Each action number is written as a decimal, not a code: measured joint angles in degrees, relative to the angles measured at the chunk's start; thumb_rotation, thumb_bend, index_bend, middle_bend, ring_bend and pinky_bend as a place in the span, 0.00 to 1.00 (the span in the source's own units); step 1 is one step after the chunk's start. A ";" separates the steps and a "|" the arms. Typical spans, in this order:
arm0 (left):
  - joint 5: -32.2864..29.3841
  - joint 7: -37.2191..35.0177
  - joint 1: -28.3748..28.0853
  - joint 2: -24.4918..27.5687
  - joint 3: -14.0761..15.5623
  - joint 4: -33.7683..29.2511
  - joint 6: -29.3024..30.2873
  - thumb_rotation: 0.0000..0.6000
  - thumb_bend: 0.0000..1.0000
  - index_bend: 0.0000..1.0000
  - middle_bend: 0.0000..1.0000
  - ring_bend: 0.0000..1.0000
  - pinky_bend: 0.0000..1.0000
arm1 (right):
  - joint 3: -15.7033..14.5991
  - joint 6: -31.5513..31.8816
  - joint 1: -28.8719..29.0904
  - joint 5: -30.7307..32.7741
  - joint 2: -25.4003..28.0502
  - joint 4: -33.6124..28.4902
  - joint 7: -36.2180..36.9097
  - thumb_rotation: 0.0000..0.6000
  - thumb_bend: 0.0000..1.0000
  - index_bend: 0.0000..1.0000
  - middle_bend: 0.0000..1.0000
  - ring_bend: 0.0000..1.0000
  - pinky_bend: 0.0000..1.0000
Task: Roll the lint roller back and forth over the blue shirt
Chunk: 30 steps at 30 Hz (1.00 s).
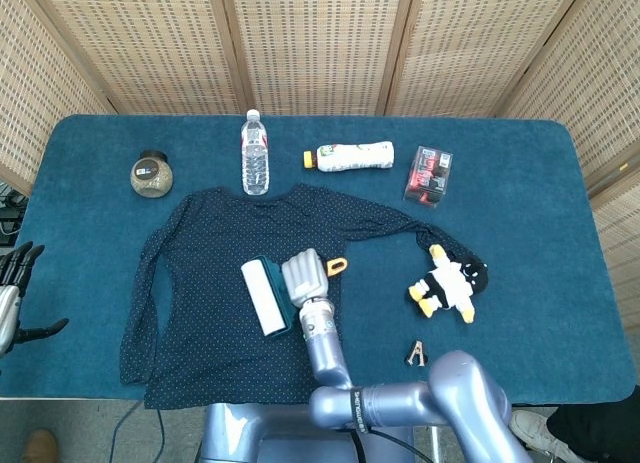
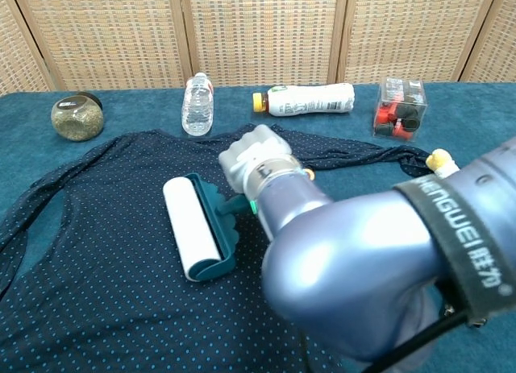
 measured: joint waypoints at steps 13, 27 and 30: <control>0.05 -0.43 0.04 0.16 -0.01 0.20 -0.06 1.00 0.00 0.00 0.00 0.00 0.00 | 0.69 0.34 -2.01 -1.72 -0.10 3.09 -1.86 1.00 0.85 0.74 1.00 1.00 1.00; -0.08 2.28 -0.16 -0.64 0.20 -0.51 -0.08 1.00 0.00 0.00 0.00 0.00 0.00 | -0.87 -1.34 -9.84 -1.56 9.37 4.02 -0.58 1.00 0.85 0.73 1.00 1.00 1.00; -0.10 2.57 -0.18 -0.71 0.21 -0.65 -0.06 1.00 0.00 0.00 0.00 0.00 0.00 | -1.07 -1.85 -10.65 -1.73 10.29 3.66 -0.07 1.00 0.83 0.69 1.00 1.00 1.00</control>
